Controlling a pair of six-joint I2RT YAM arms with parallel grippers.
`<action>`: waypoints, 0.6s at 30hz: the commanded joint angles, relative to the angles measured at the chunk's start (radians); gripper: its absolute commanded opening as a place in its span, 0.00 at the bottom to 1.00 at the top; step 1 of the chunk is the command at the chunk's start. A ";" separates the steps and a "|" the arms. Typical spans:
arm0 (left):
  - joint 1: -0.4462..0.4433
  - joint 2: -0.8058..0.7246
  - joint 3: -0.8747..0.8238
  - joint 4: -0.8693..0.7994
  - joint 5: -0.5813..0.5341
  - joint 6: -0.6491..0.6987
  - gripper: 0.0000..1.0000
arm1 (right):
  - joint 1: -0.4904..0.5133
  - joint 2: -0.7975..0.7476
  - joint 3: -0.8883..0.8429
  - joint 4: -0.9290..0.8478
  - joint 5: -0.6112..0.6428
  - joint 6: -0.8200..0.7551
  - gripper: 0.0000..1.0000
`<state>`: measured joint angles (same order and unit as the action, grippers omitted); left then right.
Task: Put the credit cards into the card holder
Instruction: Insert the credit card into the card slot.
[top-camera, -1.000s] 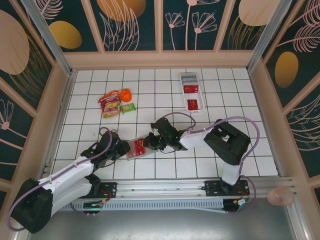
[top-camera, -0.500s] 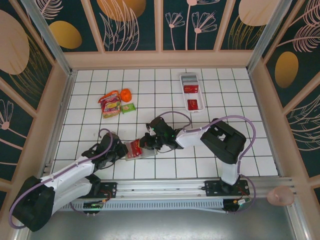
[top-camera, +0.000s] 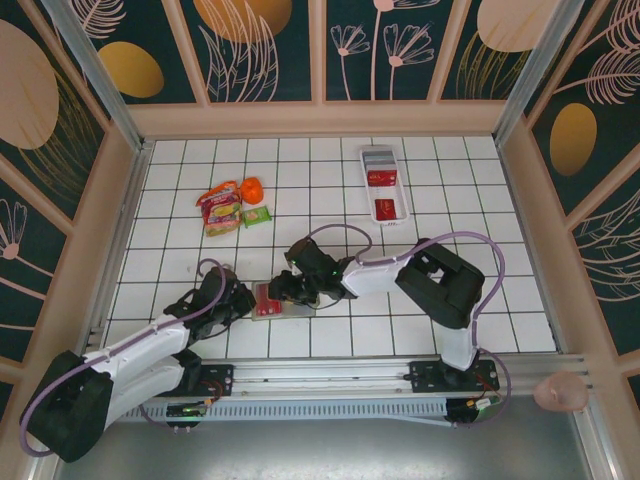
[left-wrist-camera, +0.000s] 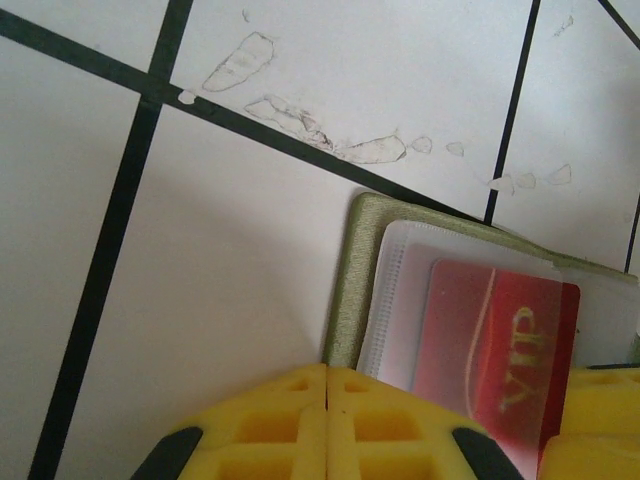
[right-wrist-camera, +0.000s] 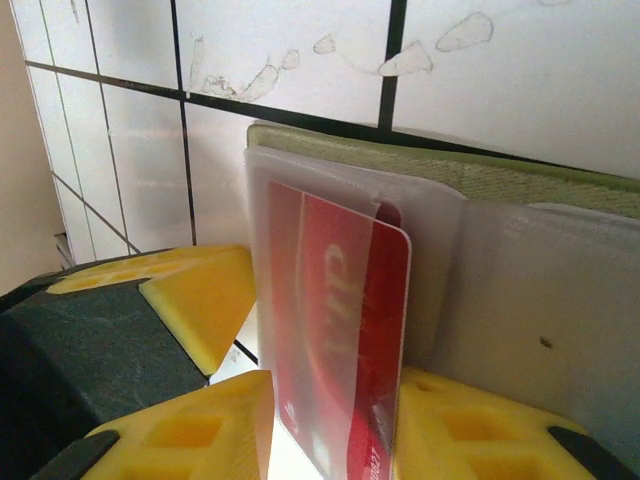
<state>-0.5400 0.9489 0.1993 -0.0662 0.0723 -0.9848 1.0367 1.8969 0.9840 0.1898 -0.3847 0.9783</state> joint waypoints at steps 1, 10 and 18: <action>-0.007 -0.002 -0.029 0.043 0.104 -0.021 0.08 | 0.027 -0.021 0.027 -0.105 0.048 -0.006 0.37; -0.007 -0.040 -0.032 0.031 0.114 -0.020 0.07 | 0.055 0.039 0.110 -0.102 0.050 -0.001 0.32; -0.009 -0.050 -0.039 0.041 0.133 -0.023 0.08 | 0.042 -0.028 0.098 -0.221 0.138 -0.049 0.36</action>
<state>-0.5411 0.9077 0.1699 -0.0479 0.1314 -0.9966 1.0763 1.9205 1.0893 0.0174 -0.3141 0.9649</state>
